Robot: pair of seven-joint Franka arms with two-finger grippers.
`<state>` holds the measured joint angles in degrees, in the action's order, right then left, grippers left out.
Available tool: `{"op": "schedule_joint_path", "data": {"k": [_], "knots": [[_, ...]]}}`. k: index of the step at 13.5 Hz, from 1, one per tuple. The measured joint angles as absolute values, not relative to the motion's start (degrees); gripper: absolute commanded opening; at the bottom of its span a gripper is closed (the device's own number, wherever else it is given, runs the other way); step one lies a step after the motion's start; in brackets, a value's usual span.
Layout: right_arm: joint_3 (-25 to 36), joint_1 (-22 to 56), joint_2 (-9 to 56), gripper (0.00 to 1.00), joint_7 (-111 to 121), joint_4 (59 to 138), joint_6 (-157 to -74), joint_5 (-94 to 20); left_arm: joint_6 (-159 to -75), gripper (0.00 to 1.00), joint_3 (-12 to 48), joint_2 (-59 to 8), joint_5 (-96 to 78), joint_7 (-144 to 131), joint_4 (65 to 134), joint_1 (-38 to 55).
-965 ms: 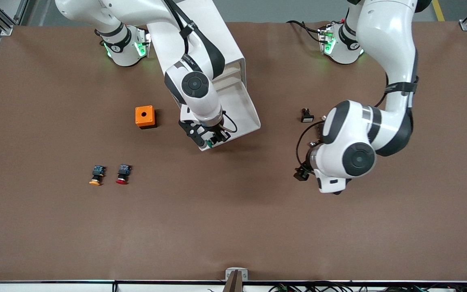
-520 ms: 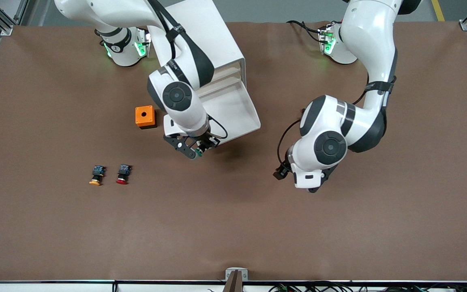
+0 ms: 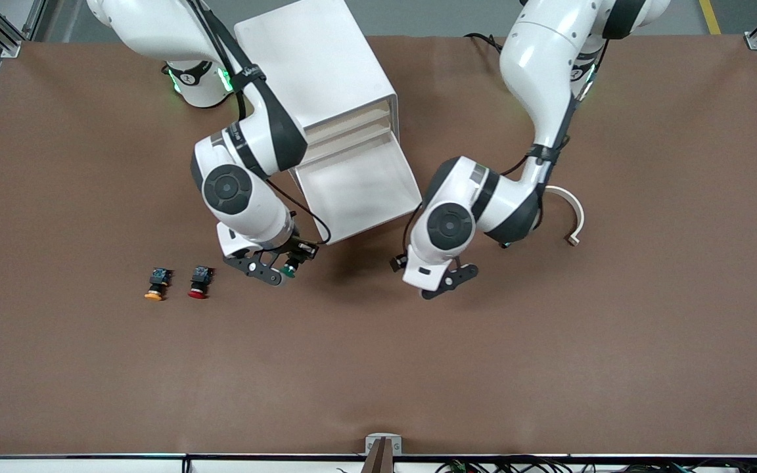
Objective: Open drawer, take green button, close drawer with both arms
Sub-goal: 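Carry the green button beside the red button while the left gripper pushes the drawer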
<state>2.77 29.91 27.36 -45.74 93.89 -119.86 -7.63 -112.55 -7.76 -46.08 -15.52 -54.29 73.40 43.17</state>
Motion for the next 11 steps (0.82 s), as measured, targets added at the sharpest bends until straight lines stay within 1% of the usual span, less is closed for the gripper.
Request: {"op": "schedule_joint_path", "data": {"k": [3,6,11], "knots": [[2.9,26.3,27.5,0.01,-36.4,95.0,-119.8,-7.6,-116.1,1.00,-7.3,-48.6,-15.5,-54.5,73.5,47.4],[2.9,22.6,27.7,0.01,-28.3,96.8,-121.1,-7.6,-116.5,1.00,-6.2,-49.2,-15.5,-55.1,73.5,49.1],[2.9,18.5,29.3,0.01,-19.6,102.6,-130.4,-7.6,-114.1,1.00,-1.5,-48.5,-15.5,-56.0,73.4,48.9]]}}
